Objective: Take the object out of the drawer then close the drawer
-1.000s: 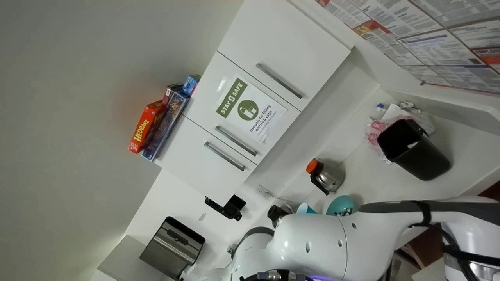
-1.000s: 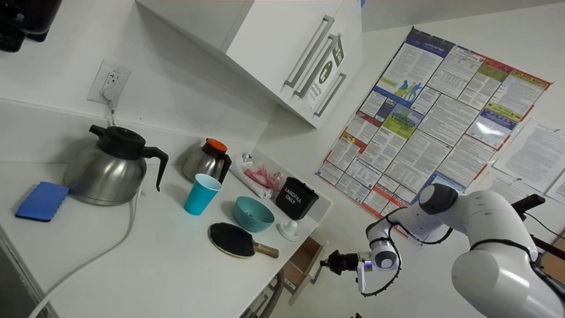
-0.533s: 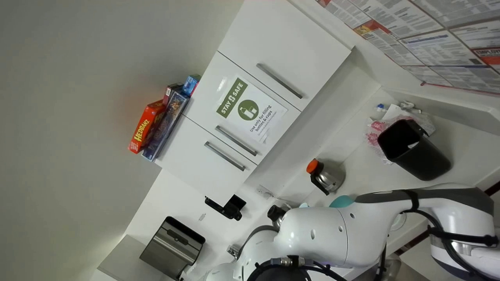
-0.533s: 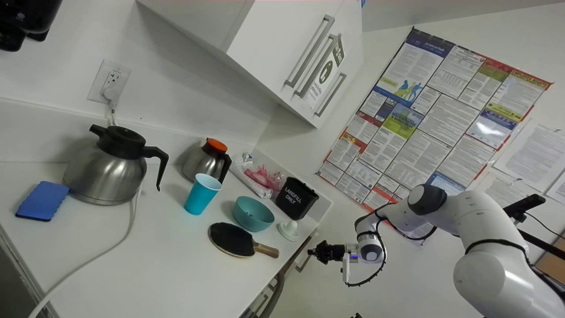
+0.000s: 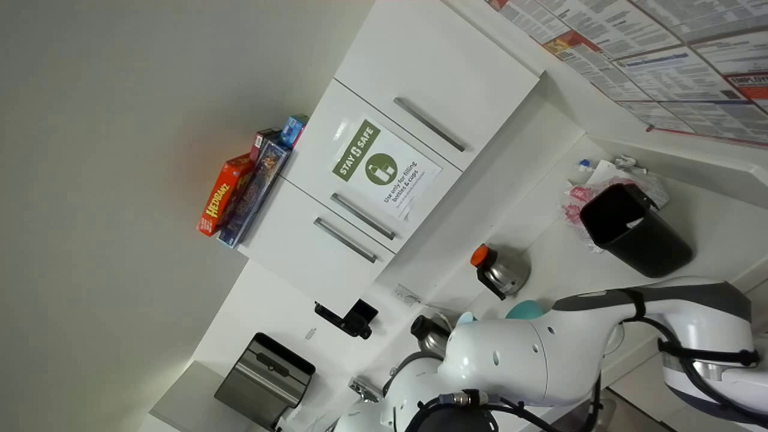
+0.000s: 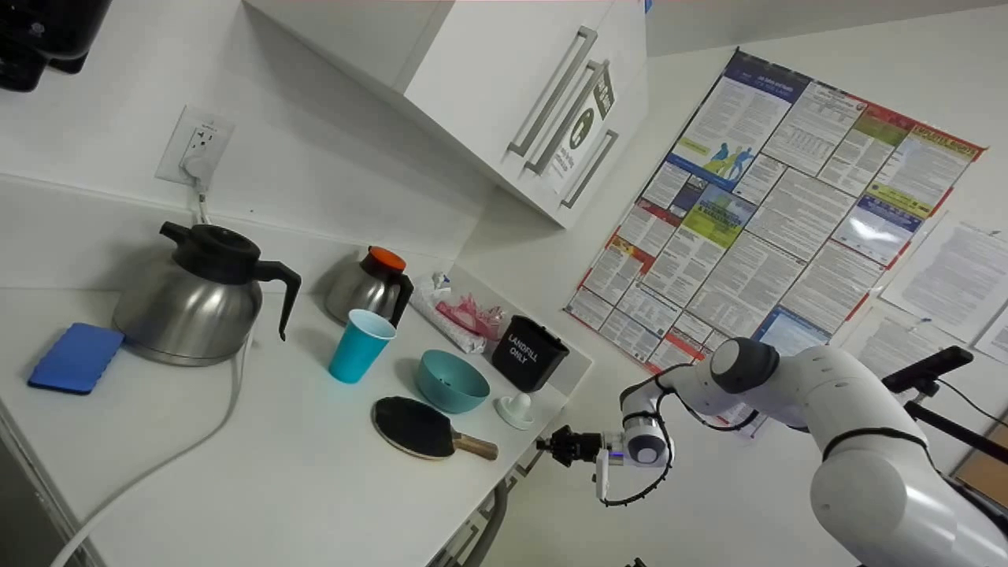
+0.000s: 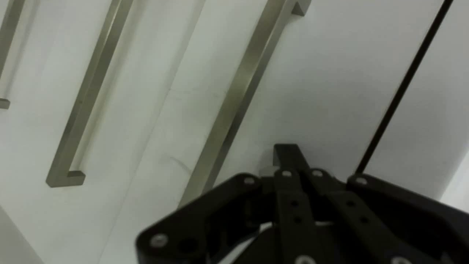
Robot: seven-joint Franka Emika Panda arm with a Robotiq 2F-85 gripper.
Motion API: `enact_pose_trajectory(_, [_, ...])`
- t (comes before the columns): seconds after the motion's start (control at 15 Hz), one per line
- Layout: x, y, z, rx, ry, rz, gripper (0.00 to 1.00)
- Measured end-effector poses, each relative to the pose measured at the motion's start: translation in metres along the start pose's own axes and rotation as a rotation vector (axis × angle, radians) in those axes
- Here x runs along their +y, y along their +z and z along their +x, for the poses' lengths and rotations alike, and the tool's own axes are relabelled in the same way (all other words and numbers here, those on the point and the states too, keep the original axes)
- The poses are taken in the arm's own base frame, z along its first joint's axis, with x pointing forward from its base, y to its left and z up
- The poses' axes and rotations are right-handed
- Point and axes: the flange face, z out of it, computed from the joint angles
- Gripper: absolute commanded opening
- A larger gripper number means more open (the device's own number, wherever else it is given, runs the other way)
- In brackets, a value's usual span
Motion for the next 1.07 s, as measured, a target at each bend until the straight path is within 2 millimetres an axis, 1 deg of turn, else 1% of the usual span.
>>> enact_pose_trajectory(0.07, [0.001, 0.001, 0.001, 0.001, -0.004, 0.001, 0.0])
enact_pose_trajectory(0.2, [0.002, 0.001, -0.003, -0.005, -0.002, 0.005, 0.0])
enact_pose_trajectory(0.27, [0.003, -0.003, -0.007, -0.009, -0.01, 0.0, 0.0])
enact_pose_trajectory(0.4, [0.005, -0.02, -0.022, -0.02, -0.035, -0.013, 0.0])
enact_pose_trajectory(0.53, [0.005, -0.046, -0.036, -0.025, -0.065, -0.035, 0.0])
enact_pose_trajectory(0.73, [-0.004, -0.09, -0.054, -0.021, -0.11, -0.074, 0.0])
enact_pose_trajectory(0.93, [-0.024, -0.133, -0.07, -0.02, -0.159, -0.12, 0.0])
enact_pose_trajectory(1.07, [-0.043, -0.16, -0.08, -0.027, -0.2, -0.162, 0.0])
